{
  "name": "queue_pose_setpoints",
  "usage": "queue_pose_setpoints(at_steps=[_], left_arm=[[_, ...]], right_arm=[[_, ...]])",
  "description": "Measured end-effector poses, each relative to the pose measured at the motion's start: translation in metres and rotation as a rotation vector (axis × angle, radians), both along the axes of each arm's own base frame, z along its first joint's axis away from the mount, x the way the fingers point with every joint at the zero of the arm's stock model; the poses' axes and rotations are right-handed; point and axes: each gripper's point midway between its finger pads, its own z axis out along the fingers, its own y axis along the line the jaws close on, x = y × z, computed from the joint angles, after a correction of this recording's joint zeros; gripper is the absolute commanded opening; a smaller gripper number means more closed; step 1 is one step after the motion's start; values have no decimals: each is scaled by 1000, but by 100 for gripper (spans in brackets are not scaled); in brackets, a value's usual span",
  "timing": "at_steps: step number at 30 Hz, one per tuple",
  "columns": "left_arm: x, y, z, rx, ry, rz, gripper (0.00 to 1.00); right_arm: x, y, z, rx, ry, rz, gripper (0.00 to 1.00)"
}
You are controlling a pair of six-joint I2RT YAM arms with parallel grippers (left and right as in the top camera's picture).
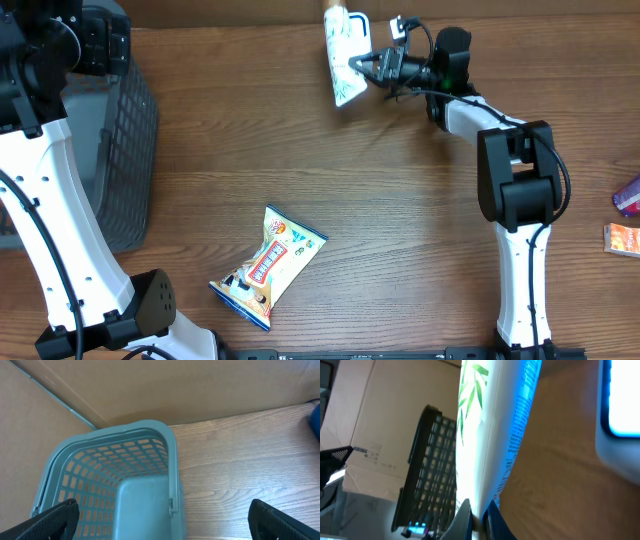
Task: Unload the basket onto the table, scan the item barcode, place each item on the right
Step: 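Hold the tube upright beside the white scanner with the right gripper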
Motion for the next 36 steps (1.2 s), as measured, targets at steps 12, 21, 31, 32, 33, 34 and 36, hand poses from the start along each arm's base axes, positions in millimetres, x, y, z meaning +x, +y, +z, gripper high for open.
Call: queue_pose_setpoints(at_steps=[12, 21, 31, 32, 33, 34, 36], left_arm=[[0, 0, 0, 0, 0, 0, 100], [0, 0, 0, 0, 0, 0, 100], [0, 0, 0, 0, 0, 0, 100], [0, 0, 0, 0, 0, 0, 100], [0, 0, 0, 0, 0, 0, 100], [0, 0, 0, 0, 0, 0, 100], [0, 0, 0, 0, 0, 0, 100]], right_arm=[[22, 4, -20, 18, 9, -10, 4], [12, 0, -19, 32, 49, 54, 4], [5, -9, -19, 51, 144, 105, 4], [3, -9, -19, 53, 155, 114, 4], [2, -9, -19, 53, 161, 119, 4], [1, -9, -19, 55, 169, 126, 4], [0, -9, -19, 56, 179, 135, 4]])
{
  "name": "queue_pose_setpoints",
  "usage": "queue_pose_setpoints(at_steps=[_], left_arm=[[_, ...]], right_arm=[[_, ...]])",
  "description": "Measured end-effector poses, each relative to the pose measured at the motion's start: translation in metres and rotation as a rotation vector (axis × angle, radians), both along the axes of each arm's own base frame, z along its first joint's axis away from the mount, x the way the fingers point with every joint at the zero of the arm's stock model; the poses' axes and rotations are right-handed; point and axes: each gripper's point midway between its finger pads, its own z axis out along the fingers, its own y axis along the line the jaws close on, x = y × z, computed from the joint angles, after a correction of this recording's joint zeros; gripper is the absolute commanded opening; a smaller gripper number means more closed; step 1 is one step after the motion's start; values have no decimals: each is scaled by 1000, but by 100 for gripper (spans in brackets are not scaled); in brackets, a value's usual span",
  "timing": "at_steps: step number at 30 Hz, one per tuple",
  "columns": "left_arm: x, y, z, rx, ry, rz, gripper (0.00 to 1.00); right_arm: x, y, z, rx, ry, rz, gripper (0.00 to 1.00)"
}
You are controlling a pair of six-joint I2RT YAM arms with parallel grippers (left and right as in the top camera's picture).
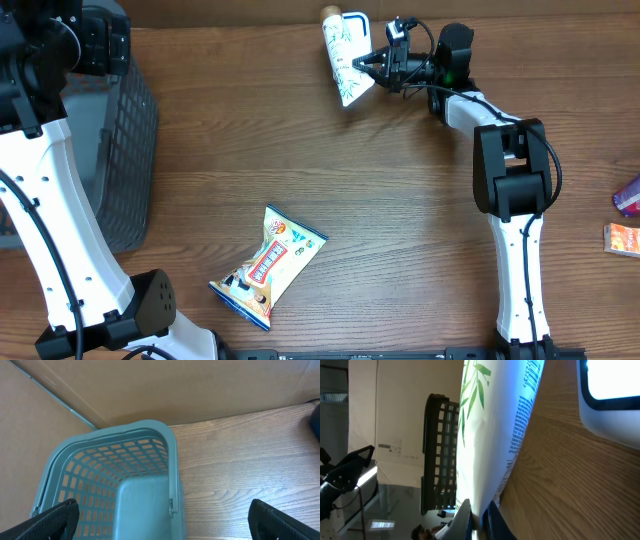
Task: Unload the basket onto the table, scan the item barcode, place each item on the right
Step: 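Hold the tube upright beside the white scanner with the right gripper, then carry the white tube to the far right and release it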
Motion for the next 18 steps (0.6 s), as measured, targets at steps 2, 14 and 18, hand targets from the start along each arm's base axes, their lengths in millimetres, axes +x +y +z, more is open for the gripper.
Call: queue_pose_setpoints(at_steps=[2, 14, 18], left_arm=[[0, 0, 0, 0, 0, 0, 100], [0, 0, 0, 0, 0, 0, 100], [0, 0, 0, 0, 0, 0, 100]], right_arm=[[-1, 0, 0, 1, 8, 8, 4], [14, -43, 1, 4, 11, -57, 4], [15, -70, 19, 22, -99, -66, 4]])
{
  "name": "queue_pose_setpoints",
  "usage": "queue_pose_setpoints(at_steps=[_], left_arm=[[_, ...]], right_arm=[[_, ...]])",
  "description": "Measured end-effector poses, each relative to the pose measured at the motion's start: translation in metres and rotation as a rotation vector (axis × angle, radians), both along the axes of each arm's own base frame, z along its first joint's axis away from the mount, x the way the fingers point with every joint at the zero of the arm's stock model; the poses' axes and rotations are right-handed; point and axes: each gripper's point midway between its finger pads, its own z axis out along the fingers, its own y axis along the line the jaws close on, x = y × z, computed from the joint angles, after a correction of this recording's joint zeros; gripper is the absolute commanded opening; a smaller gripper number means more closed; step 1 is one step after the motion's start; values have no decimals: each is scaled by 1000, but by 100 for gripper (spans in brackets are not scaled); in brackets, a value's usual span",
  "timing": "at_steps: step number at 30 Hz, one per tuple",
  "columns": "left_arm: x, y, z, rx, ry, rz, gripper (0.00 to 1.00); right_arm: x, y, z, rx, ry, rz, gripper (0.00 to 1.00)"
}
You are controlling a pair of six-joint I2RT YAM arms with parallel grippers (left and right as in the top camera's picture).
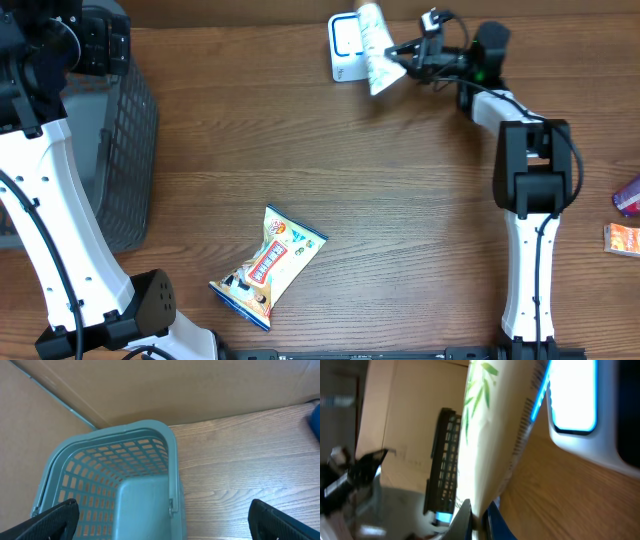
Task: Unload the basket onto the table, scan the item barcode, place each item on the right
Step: 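Carry the white tube to the far right and release it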
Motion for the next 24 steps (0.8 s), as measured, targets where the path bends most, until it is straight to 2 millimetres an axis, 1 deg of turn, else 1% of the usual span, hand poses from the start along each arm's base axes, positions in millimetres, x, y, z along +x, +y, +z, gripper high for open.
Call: queue_pose_setpoints(at_steps=[1, 2, 4, 6, 7, 8, 9, 12, 13, 15, 17, 20, 21, 22, 23, 24], left_arm=[[0, 0, 0, 0, 0, 0, 100], [0, 0, 0, 0, 0, 0, 100], [0, 0, 0, 0, 0, 0, 100], [0, 0, 0, 0, 0, 0, 100], [0, 0, 0, 0, 0, 0, 100], [0, 0, 0, 0, 0, 0, 100], [0, 0, 0, 0, 0, 0, 100], [0, 0, 0, 0, 0, 0, 100], [0, 0, 0, 0, 0, 0, 100], [0, 0, 0, 0, -1, 0, 100], [0, 0, 0, 0, 0, 0, 100], [0, 0, 0, 0, 0, 0, 100], [0, 0, 0, 0, 0, 0, 100], [0, 0, 0, 0, 0, 0, 100], [0, 0, 0, 0, 0, 0, 100], [0, 0, 0, 0, 0, 0, 100]], right_arm=[[-2, -5, 7, 4, -44, 2, 4], [-6, -10, 18, 10, -109, 6, 4], [-18, -18, 41, 20, -236, 20, 4], [-31, -24, 56, 21, -318, 33, 4], [-36, -30, 59, 14, -282, 48, 4], [-36, -31, 60, 13, -271, 49, 4], [-37, -38, 60, 6, -216, 54, 4], [-38, -57, 60, -19, -133, 56, 4], [-39, -66, 62, -33, -114, 55, 4], [-41, -78, 78, -39, -116, 36, 4], [-45, -87, 104, -49, -166, 18, 4], [-61, -93, 157, -69, -273, -2, 4], [-71, -96, 183, -80, -324, -10, 4], [-79, -97, 201, -87, -361, -17, 4], [-85, -99, 216, -94, -387, -23, 4], [-100, -104, 246, -107, -438, -41, 4]])
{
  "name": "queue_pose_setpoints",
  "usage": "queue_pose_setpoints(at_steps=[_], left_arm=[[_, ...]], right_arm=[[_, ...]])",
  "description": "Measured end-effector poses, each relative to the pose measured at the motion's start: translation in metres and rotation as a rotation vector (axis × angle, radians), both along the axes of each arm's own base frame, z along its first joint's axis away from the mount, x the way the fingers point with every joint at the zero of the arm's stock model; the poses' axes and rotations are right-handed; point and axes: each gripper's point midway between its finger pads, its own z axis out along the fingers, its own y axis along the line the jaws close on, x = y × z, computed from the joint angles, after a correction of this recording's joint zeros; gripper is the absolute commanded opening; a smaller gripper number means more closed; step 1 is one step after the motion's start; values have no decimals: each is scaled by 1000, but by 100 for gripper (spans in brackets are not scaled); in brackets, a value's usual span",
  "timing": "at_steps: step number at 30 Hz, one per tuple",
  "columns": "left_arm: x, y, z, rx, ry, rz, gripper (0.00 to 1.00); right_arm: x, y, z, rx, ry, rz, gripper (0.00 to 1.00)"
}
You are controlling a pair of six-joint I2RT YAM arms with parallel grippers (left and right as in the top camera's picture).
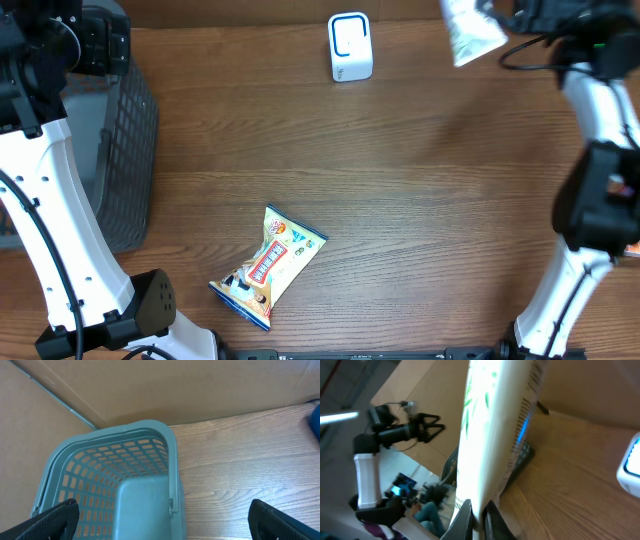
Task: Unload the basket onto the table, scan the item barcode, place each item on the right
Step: 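Carry the white tube to the far right and release it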
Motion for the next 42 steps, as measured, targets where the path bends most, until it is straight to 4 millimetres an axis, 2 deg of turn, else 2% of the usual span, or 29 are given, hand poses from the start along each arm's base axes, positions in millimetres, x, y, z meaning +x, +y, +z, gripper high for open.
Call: queue_pose_setpoints(at_steps=[3, 5, 8, 12, 13, 16, 19, 20, 22, 24, 27, 31, 33, 39, 42], left_arm=[[0, 0, 0, 0, 0, 0, 100], [0, 0, 0, 0, 0, 0, 100], [0, 0, 0, 0, 0, 0, 100], [0, 0, 0, 0, 1, 0, 100], [0, 0, 0, 0, 0, 0, 100], [0, 0, 0, 0, 0, 0, 100], [0, 0, 0, -1, 1, -1, 100], [0, 0, 0, -1, 1, -1, 100], [0, 0, 0, -1, 1, -1, 100], [0, 0, 0, -1, 1, -1, 100], [0, 0, 0, 0, 1, 0, 100], [0, 0, 0, 0, 1, 0, 100], [0, 0, 0, 0, 1, 0, 100], [0, 0, 0, 0, 1, 0, 100], [0, 0, 0, 0, 1, 0, 100]], right_arm=[[-29, -24, 59, -4, -17, -69, 4], [-41, -47, 83, 7, 22, -132, 4], [-44, -85, 101, 66, 142, -229, 4], [-23, -143, 97, 196, 288, -381, 4], [-14, -166, 89, 227, 303, -446, 4], [3, -207, 61, 270, 370, -589, 4], [14, -245, 20, 262, 447, -765, 4], [15, -258, 0, 241, 488, -846, 4], [14, -279, -37, 177, 570, -989, 4], [5, -301, -83, 31, 651, -1149, 4], [-12, -324, -124, -191, 714, -1304, 4], [-41, -363, -155, -492, 772, -1510, 4], [-56, -383, -162, -633, 787, -1601, 4], [-83, -422, -162, -824, 783, -1747, 4], [-93, -433, -173, -871, 806, -1766, 4]])
